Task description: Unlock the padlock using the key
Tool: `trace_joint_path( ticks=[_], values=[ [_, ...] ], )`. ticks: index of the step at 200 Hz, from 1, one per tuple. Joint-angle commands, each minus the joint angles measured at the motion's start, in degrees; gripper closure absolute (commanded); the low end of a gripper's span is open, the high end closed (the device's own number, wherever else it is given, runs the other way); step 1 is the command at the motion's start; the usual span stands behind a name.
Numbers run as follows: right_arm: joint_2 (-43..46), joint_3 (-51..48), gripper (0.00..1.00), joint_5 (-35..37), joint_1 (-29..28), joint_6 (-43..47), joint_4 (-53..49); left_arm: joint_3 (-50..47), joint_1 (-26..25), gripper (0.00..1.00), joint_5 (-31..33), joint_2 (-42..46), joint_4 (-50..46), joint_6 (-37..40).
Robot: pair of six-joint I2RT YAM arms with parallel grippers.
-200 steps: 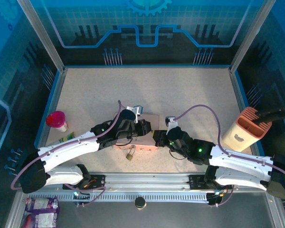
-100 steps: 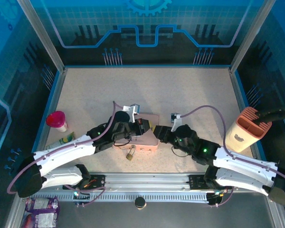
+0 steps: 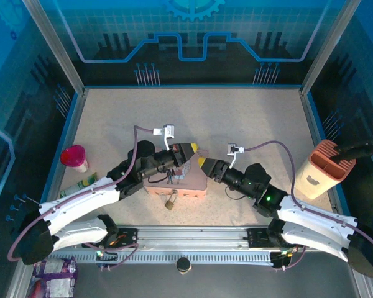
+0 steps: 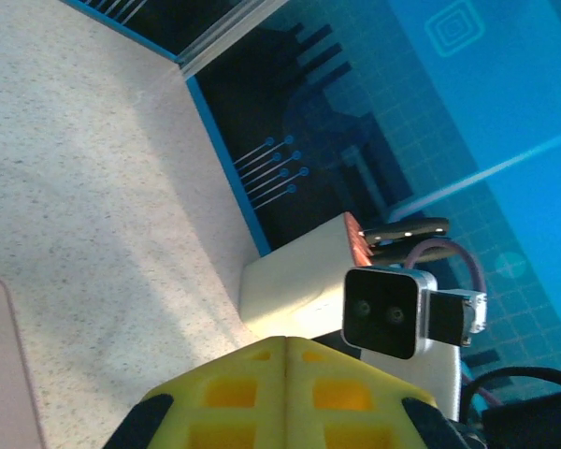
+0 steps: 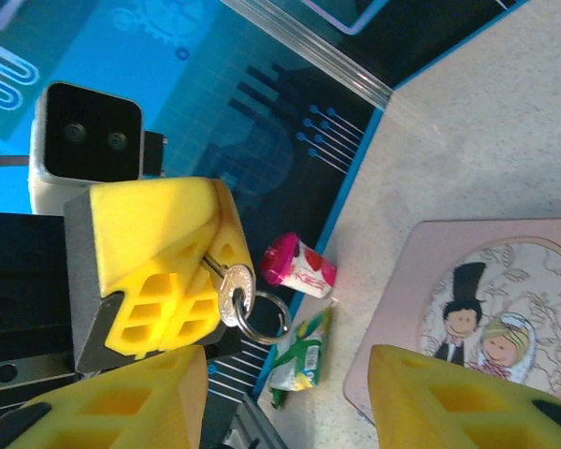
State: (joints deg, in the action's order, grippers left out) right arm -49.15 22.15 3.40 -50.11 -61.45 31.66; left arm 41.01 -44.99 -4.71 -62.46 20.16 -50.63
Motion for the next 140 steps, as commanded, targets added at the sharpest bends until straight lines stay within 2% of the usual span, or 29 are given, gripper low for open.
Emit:
trace_joint_path(
  ticks=[1, 55, 73, 108, 140],
  values=[
    [-0.07, -0.44, 0.49, -2.64, 1.06, 0.87, 7.81, -0.90, 0.41, 1.00, -3.22, 1.16, 3.73, -0.37],
    [-0.69, -0.76, 0.51, -4.57, 2.54, 0.54, 10.68, -1.15, 0.50, 1.00, -4.25, 1.64, 4.07, -0.66],
    [-0.89, -0.45, 0.55, -5.10, 2.47, 0.80, 10.70, -1.29, 0.51, 1.00, -3.99, 1.77, 4.09, -0.71],
    [-0.70, -0.98, 0.68, -4.81, 2.50, 0.64, 11.01, -1.42, 0.53, 1.00, -4.08, 1.86, 4.27, -0.83],
    [-0.70, -0.62, 0.73, -5.16, 2.52, 0.90, 10.70, -1.29, 0.57, 1.00, -4.47, 1.61, 4.27, -0.88]
  ],
)
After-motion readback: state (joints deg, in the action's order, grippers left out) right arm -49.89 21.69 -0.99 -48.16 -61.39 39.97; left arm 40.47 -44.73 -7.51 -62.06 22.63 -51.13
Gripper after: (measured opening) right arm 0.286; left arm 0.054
